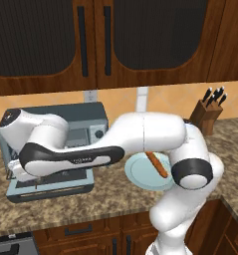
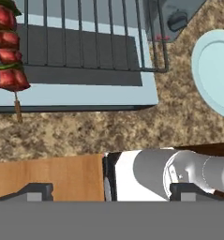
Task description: Pick up the kebab skewer and baguette bread, and place them inside the toaster oven. Close the toaster oven door and start by setting the timer.
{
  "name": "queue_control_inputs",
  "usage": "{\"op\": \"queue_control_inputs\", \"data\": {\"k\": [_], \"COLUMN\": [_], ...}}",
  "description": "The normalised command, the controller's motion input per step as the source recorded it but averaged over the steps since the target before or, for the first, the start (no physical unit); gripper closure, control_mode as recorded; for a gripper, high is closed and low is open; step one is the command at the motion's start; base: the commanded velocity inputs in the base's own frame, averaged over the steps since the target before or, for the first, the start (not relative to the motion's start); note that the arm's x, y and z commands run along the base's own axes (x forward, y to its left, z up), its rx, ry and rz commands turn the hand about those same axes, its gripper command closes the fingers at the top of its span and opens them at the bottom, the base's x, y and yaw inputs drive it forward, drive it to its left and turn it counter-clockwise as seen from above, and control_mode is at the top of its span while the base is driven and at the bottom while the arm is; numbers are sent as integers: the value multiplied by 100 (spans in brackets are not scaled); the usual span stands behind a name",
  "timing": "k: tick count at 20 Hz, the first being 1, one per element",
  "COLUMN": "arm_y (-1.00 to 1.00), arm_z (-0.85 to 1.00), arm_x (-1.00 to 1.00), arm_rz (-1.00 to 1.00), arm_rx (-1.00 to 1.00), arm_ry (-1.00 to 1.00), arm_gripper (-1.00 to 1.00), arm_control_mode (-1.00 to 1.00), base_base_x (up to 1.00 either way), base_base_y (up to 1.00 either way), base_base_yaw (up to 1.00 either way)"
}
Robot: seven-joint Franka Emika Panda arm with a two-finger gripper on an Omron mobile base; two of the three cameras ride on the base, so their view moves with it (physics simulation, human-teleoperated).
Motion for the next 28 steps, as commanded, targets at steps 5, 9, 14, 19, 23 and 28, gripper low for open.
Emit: {"op": "queue_control_inputs", "data": {"k": [5,9,14,19,23,28], "arm_y": [-100,-100,-100,-100,-100,-100], "arm_z": [32,37,11,0,2,4], "arm_x": [-63,-60,-31,-19,-10,-31], "arm_rz": [0,0,0,0,-3,0], "arm_rx": [3,6,6,6,8,12], "arm_ry": [7,7,5,0,-1,0], "arm_gripper": [-100,-100,-100,-100,-100,-100], "arm_control_mode": [-100,-100,-100,-100,-100,-100], "base_base_x": [0,0,0,0,0,0], "base_base_y": [0,0,0,0,0,0], "base_base_yaw": [0,0,0,0,0,0]}}
